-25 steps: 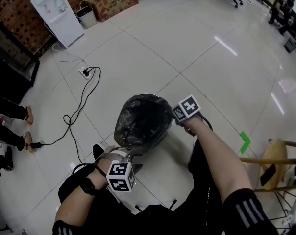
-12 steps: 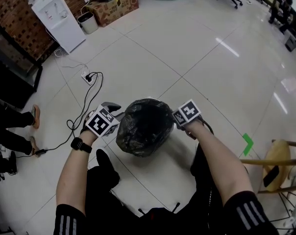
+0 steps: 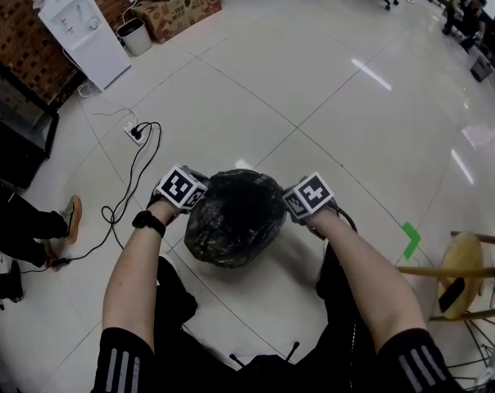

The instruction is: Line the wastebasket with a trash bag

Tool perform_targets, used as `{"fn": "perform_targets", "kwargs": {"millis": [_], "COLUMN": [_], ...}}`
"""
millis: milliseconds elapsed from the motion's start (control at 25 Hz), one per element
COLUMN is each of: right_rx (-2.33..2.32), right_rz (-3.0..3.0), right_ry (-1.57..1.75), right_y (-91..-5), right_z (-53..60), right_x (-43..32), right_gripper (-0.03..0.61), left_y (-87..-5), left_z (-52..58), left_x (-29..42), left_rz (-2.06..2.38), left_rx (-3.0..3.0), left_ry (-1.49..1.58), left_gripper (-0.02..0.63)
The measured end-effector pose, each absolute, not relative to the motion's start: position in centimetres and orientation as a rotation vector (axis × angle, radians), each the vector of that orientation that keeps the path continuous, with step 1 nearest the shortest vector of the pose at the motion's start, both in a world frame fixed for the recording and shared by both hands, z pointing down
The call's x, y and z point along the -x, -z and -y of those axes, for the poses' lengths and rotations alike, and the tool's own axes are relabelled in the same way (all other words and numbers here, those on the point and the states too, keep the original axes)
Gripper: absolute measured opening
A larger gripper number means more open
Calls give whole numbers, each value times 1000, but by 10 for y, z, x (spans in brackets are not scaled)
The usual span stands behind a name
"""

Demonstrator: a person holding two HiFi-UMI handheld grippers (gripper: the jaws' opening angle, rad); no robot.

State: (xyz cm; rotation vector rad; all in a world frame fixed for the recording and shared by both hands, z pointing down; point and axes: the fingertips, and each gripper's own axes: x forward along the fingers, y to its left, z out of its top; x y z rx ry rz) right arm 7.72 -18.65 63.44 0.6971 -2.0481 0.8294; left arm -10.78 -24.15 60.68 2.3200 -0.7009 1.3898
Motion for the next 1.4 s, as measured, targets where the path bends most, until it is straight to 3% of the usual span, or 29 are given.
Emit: {"fn": "perform_targets", "kwargs": {"millis": [320, 840, 1160, 1280, 1400], "right_rx": [-729, -782, -787, -794, -813], "right_rz": [2058, 2117, 2117, 2120, 2117], "right_ry": [-804, -978, -1004, -1010, -999], "right_y": [-637, -640, -642, -643, -639], "right_z": [197, 207, 206, 203, 205], "right_x": [-76, -76, -77, -82, -85], "right_gripper": [74, 74, 77, 84, 109], "left_y": [-608, -690, -684, -670, -657], "left_z": [284, 271, 269, 271, 269], "left_x": [110, 127, 146, 160, 182], "left_rz": [803, 718, 757, 820, 867], "left_rx": [-2359, -2081, -2106, -2117, -2096], "left_ry": [-1367, -1180, -1114, -1033, -974], "left_gripper": [0, 9, 162, 201, 201]}}
